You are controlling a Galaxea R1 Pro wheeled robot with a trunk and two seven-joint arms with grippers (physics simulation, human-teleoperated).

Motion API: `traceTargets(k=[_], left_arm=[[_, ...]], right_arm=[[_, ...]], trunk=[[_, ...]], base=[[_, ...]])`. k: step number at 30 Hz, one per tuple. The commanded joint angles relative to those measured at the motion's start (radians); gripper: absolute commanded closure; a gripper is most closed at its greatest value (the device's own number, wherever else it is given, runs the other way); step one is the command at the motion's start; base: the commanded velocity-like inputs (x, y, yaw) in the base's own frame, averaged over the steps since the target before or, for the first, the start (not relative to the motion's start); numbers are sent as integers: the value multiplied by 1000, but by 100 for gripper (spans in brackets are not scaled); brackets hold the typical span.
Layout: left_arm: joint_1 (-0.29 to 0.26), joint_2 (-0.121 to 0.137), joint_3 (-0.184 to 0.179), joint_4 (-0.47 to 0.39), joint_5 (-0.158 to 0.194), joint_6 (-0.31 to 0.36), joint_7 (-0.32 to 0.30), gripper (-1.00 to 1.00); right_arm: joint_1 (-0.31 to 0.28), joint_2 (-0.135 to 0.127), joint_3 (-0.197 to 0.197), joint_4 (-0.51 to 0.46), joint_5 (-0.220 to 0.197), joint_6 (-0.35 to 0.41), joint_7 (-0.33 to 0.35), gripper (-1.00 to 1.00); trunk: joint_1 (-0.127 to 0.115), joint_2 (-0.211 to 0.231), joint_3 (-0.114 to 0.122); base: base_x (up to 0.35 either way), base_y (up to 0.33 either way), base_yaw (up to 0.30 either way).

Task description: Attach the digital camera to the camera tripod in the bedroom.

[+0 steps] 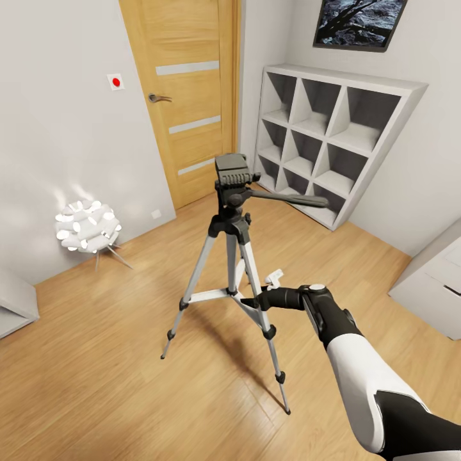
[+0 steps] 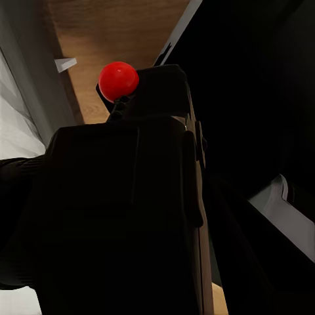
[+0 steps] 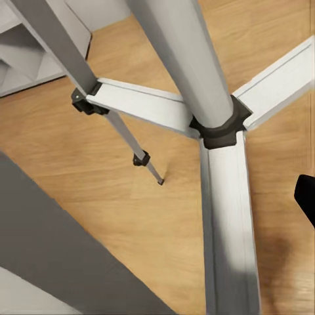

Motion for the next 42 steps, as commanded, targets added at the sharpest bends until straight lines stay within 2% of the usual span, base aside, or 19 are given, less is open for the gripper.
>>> traceTargets(k=[1, 20, 21, 29, 35, 37, 40, 42], left_arm=[[0, 0, 8, 0, -5, -3, 1, 100], [0, 0, 8, 0, -5, -3, 1, 100], [0, 0, 8, 0, -5, -3, 1, 100], [0, 0, 8, 0, -5, -3, 1, 100], [0, 2, 7, -10, -14, -4, 0, 100], [0, 10, 6, -36, -23, -3, 4, 100], [0, 29, 5, -120, -33, 8, 9, 100], [0, 51, 4, -231, -42, 43, 12, 100]], right_arm=[[-1, 2, -7, -1, 6, 9, 4, -100], [-1, 4, -9, 1, -5, 9, -8, -100], [-1, 4, -9, 1, -9, 9, -8, 100], [-1, -1, -10, 3, -17, 9, -7, 100], [-1, -6, -10, 46, -13, 8, -7, 100], [-1, -7, -10, 55, -12, 7, -7, 100], [-1, -7, -10, 62, -11, 7, -7, 100], [-1, -7, -10, 71, -11, 8, -8, 100]], trunk=[[1, -2, -2], [1, -2, -2], [1, -2, -2], [1, -2, -2], [1, -2, -2], [1, -2, -2], [1, -2, -2], [1, -2, -2]], base=[[0, 0, 0], [0, 0, 0], [0, 0, 0], [0, 0, 0], [0, 0, 0], [0, 0, 0], [0, 0, 0], [0, 0, 0]])
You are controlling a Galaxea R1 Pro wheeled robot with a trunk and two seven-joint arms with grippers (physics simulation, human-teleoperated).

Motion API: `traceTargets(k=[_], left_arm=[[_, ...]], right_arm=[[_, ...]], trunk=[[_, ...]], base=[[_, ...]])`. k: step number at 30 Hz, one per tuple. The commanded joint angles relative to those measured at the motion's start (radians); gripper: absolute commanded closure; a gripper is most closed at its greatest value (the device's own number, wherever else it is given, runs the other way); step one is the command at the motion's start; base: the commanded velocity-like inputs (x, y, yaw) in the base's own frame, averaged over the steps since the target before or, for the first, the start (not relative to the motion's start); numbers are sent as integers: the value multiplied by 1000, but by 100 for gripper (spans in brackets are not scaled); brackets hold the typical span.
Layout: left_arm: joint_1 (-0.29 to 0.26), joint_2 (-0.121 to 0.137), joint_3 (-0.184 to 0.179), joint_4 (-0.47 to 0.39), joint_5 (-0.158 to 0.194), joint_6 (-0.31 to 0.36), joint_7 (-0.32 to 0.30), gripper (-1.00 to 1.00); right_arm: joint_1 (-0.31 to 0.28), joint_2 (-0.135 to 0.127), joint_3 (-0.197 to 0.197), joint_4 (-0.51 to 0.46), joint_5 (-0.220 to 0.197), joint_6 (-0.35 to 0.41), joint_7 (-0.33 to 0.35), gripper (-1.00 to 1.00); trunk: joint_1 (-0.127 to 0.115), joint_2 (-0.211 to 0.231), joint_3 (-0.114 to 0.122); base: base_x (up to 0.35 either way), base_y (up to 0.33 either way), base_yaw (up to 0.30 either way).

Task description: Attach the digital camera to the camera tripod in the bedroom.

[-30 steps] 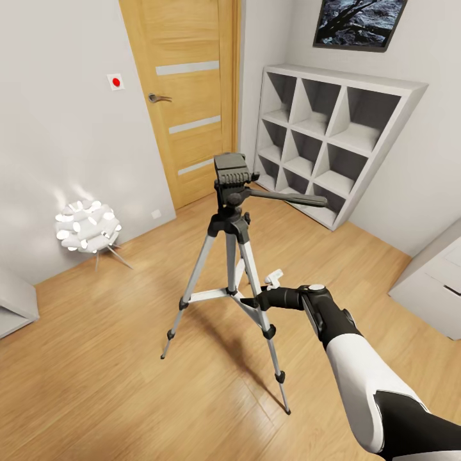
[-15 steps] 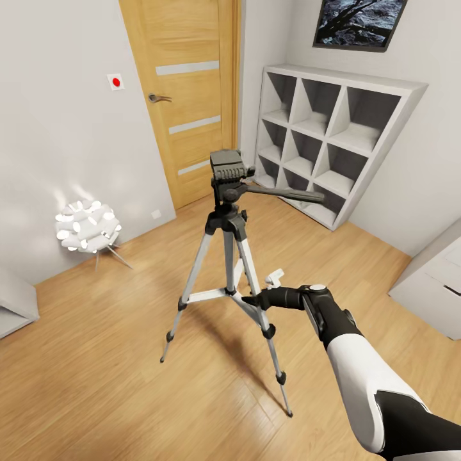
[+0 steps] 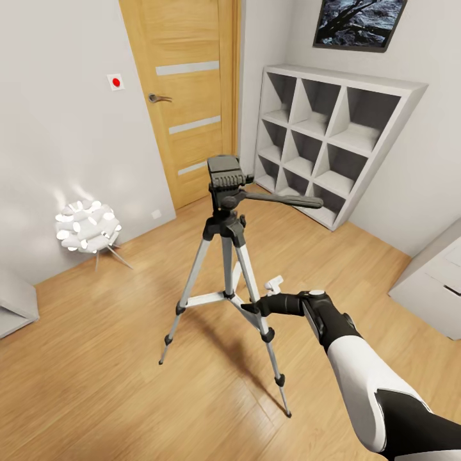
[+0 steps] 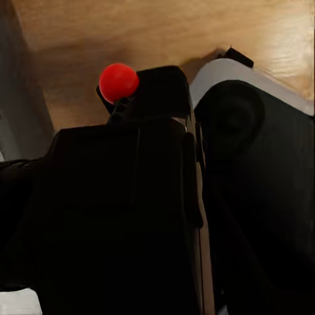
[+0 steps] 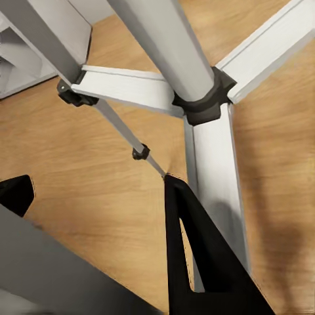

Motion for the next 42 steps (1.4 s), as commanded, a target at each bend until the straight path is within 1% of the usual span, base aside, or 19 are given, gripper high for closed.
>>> traceTargets(k=[1, 3, 5, 6, 9, 10, 11, 13, 17, 18, 20, 22, 23, 29, 30, 31, 32, 38, 42], left_arm=[[0, 6, 0, -26, 9, 18, 1, 100], [0, 35, 1, -196, 3, 155, 2, 100], [0, 44, 1, -278, 2, 224, 2, 100], [0, 54, 2, -411, 1, 331, 3, 100], [0, 59, 3, -553, 0, 433, 3, 100], [0, 61, 5, -650, 0, 500, 2, 100], [-3, 64, 7, -896, 0, 661, 1, 100], [-7, 64, 8, -1026, 0, 755, 1, 100], [-16, 63, 8, -1134, 1, 872, 5, 100], [-29, 63, 8, -1166, 1, 926, 11, 100], [-84, 63, 8, -1193, 1, 980, 28, 100], [-132, 63, 9, -1204, 3, 1002, 44, 100], [-180, 63, 9, -1209, 4, 1016, 60, 100], [-393, 68, 9, -1206, 9, 1040, 112, 100], [-440, 68, 11, -1193, 10, 1041, 119, 100], [-554, 63, 27, -1153, 12, 1042, 136, 100], [-607, 59, 36, -1126, 13, 1042, 142, 100], [-828, 38, 49, -939, 10, 1043, 190, 100], [-927, 36, 50, -846, 10, 1043, 224, 100]], right_arm=[[0, 2, -7, 4, 14, 9, 6, 100], [0, 2, -7, 29, 14, 7, -2, 100], [0, 1, -7, 38, 15, 3, -11, 100], [0, 1, -7, 54, 15, -9, -30, 100], [0, 0, -7, 76, 15, -26, -52, 100], [0, 0, -7, 92, 15, -40, -67, 100], [0, 0, -7, 116, 15, -76, -89, 100], [0, -1, -7, 122, 15, -89, -93, 100], [0, -1, -7, 125, 15, -98, -96, 100], [0, -1, -7, 126, 15, -100, -96, 100], [0, -1, -7, 127, 15, -102, -96, 100], [0, -1, -7, 127, 15, -103, -96, 100], [0, -1, -7, 127, 15, -103, -95, 100], [0, -1, -7, 128, 15, -105, -93, 100], [0, -1, -7, 128, 15, -105, -92, 100], [0, -3, -7, 128, 15, -104, -91, 100], [0, -3, -7, 128, 15, -104, -91, 100], [0, -10, -7, 128, 15, -103, -91, 100], [0, -11, -6, 127, 16, -103, -91, 100]], trunk=[[1, -1, -2], [1, -1, -2], [1, -1, -2], [1, -1, -2], [1, -1, -2], [1, -1, -2], [1, -1, -2], [1, -1, -2], [1, -1, -2], [1, -1, -2], [1, -1, -2], [1, -1, -2], [1, -1, -2], [1, -1, -2], [1, -1, -2], [1, -1, -2], [1, -1, -2], [1, -1, -2], [1, -1, -2]], base=[[0, 0, 0], [0, 0, 0], [0, 0, 0], [0, 0, 0], [0, 0, 0], [0, 0, 0], [0, 0, 0], [0, 0, 0], [0, 0, 0], [0, 0, 0], [0, 0, 0], [0, 0, 0], [0, 0, 0], [0, 0, 0], [0, 0, 0], [0, 0, 0], [0, 0, 0], [0, 0, 0], [0, 0, 0]])
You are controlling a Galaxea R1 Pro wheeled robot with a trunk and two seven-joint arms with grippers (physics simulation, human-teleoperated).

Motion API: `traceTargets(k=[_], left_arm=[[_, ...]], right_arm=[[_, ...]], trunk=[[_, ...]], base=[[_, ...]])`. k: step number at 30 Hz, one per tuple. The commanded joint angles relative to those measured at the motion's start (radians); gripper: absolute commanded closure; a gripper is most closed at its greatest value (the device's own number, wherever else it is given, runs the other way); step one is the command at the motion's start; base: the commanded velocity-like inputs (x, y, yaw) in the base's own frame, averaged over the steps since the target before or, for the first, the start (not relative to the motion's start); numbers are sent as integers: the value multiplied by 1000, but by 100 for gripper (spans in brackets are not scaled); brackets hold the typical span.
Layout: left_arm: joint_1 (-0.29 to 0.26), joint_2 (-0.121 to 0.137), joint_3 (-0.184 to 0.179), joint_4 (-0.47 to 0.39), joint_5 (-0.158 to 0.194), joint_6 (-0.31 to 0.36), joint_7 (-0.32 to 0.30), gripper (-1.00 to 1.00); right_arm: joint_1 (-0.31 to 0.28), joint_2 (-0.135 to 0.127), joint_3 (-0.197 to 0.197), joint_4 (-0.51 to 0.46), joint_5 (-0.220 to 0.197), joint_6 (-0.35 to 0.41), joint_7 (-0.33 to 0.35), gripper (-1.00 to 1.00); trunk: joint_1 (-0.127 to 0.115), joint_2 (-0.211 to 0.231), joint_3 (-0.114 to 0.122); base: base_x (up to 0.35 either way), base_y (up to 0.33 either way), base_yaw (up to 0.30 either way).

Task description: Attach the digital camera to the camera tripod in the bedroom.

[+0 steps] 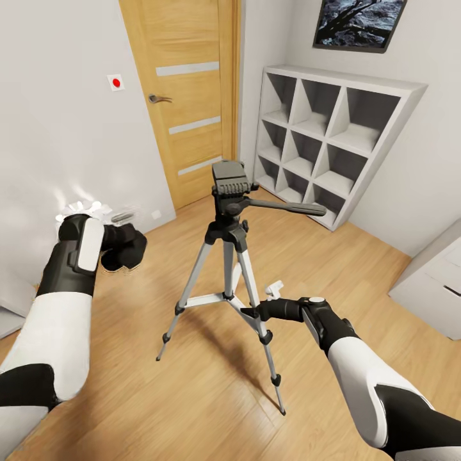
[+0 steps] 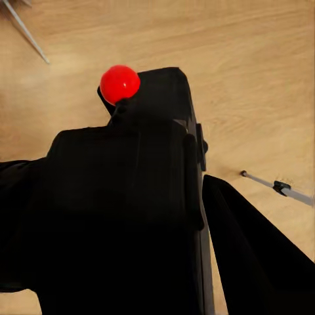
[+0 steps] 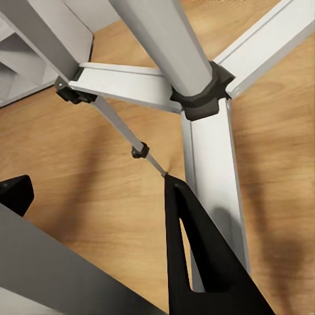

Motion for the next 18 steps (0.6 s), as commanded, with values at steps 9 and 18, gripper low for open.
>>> traceTargets(k=[9, 18], left_arm=[[-340, -35, 2, 209, 44, 3, 39, 100], [-385, -120, 55, 102, 250, -6, 40, 100]], right_arm=[[12, 0, -1, 13, 51, 9, -65, 100], [12, -1, -1, 13, 51, 8, -66, 100]], trunk=[[1, -1, -2], [1, -1, -2]], base=[[0, 0, 0], [0, 0, 0]])
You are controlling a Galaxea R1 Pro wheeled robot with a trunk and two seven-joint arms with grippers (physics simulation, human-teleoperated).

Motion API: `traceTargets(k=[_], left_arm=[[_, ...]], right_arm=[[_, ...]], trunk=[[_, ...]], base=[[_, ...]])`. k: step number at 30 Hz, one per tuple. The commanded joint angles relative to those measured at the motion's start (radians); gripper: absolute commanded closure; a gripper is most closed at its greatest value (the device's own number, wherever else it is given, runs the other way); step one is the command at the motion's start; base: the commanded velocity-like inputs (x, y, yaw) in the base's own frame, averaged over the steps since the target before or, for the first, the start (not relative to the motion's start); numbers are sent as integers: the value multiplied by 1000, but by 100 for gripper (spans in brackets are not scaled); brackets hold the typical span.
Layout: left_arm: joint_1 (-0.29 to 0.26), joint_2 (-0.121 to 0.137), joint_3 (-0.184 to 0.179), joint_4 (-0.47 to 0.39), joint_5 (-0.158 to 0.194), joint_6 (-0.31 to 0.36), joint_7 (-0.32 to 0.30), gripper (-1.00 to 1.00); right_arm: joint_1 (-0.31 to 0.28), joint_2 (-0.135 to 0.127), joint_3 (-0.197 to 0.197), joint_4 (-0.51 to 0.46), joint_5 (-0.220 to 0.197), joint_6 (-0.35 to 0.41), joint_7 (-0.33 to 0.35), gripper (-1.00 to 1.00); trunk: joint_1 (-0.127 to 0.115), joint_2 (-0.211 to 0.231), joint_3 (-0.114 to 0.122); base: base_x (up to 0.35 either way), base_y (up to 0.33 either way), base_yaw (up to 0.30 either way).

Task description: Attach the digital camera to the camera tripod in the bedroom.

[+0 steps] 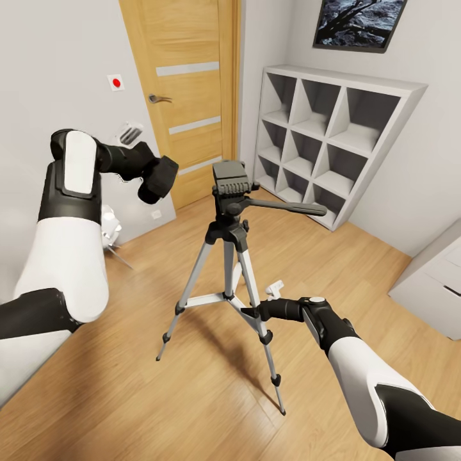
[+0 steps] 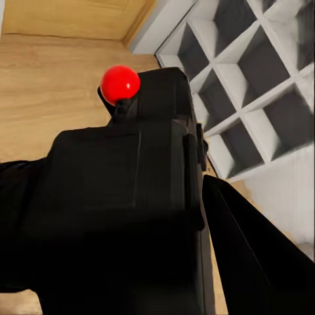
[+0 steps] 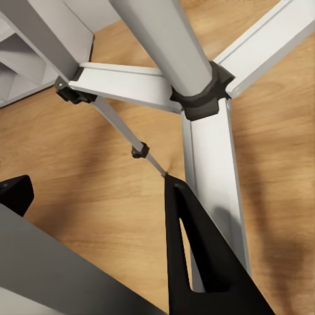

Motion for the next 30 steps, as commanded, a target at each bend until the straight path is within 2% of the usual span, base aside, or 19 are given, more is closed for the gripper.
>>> traceTargets(k=[1, 5, 8, 16, 25, 30], left_arm=[[-2, -4, 17, -3, 16, 4, 9, 100], [-3, -14, 69, -18, 53, 3, 33, 100], [-4, -17, 81, -24, 69, 4, 58, 100], [-4, -32, 89, -30, 78, 7, 77, 100], [-4, -54, 80, -40, 70, 7, 81, 100], [-4, -62, 74, -110, 83, 11, 81, 100]], right_arm=[[13, 1, 0, 11, 52, 9, -68, 100], [13, 1, 1, 11, 52, 9, -71, 100], [13, 1, 1, 11, 52, 9, -71, 100], [13, 2, 1, 11, 52, 9, -72, 100], [13, 2, 1, 11, 53, 9, -72, 100], [13, 2, 1, 11, 53, 9, -72, 100]], trunk=[[1, -1, -2], [1, -1, -2], [1, -1, -2], [1, -1, -2], [1, -1, -2], [1, -1, -2]], base=[[0, 0, 0], [0, 0, 0], [0, 0, 0], [0, 0, 0], [0, 0, 0], [0, 0, 0]])
